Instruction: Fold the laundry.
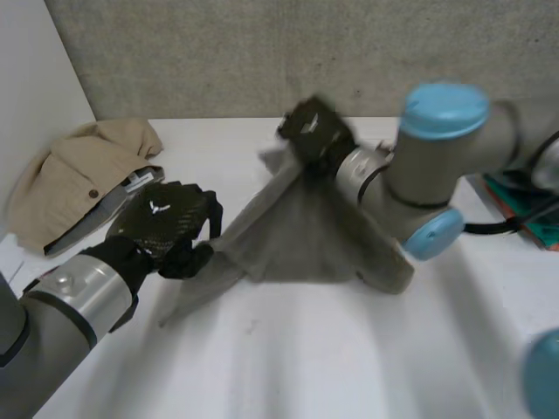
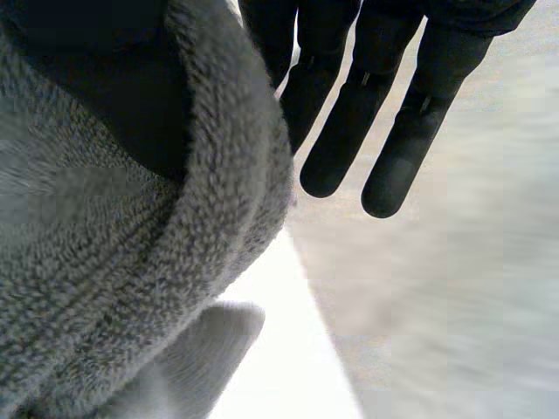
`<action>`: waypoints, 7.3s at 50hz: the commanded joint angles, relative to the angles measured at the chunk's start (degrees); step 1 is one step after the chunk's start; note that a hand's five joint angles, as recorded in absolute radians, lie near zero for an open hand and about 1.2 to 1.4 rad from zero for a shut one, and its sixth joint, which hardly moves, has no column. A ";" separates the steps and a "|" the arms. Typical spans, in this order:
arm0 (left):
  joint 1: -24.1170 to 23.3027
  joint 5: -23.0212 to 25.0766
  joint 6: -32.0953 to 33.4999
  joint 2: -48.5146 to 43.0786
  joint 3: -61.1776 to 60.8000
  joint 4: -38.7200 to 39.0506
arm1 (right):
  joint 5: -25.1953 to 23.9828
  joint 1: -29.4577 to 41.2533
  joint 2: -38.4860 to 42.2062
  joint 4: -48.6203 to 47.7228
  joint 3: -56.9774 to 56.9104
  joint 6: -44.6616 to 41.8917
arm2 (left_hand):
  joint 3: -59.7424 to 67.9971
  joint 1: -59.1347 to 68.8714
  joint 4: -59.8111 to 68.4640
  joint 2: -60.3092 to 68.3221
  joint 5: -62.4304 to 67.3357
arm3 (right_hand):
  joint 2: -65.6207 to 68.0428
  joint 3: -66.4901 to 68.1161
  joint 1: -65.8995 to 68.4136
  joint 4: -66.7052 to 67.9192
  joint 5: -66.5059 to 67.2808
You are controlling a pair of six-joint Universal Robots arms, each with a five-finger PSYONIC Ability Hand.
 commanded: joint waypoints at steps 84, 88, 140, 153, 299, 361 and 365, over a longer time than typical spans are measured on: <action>2.02 5.19 7.48 -38.67 37.77 -9.86 | 16.83 10.43 -26.91 -4.78 49.87 13.48 | 11.63 14.04 11.20 11.33 12.79 | 11.76 11.93 15.20 11.43 14.31; 2.20 4.57 8.98 -42.46 41.38 -9.95 | 17.18 11.05 -23.31 -5.14 46.80 20.77 | 11.63 14.04 11.20 11.33 12.79 | -34.25 -34.08 -30.82 -34.58 -31.71; 12.75 5.28 -0.60 -5.37 -10.56 0.25 | -3.82 -7.50 -5.81 20.79 22.44 -12.17 | -26.20 -23.78 -26.62 -26.49 -25.03 | -6.70 -6.53 -3.26 -7.03 -4.15; 11.70 5.19 -0.78 -10.64 -7.40 3.50 | -3.65 -7.67 -23.28 16.66 22.71 1.01 | -39.32 -36.90 -39.75 -39.62 -38.15 | 11.76 11.93 15.20 11.43 14.31; 0.71 9.85 -3.69 -29.26 8.58 12.20 | 6.37 -17.69 -38.33 8.67 42.39 17.01 | -24.18 -21.76 -24.61 -24.48 -23.02 | 11.76 11.93 15.20 11.43 14.31; 8.62 0.62 23.31 -31.03 45.73 5.66 | 12.07 -18.75 -19.79 10.80 18.33 0.20 | 11.63 14.04 11.20 11.33 12.79 | 11.76 11.93 15.20 11.43 14.31; 8.44 -2.45 20.06 -31.47 53.76 18.51 | 16.82 -17.96 -19.52 -5.88 13.74 8.03 | 11.63 14.04 11.20 11.33 12.79 | 11.76 11.93 15.20 11.43 14.31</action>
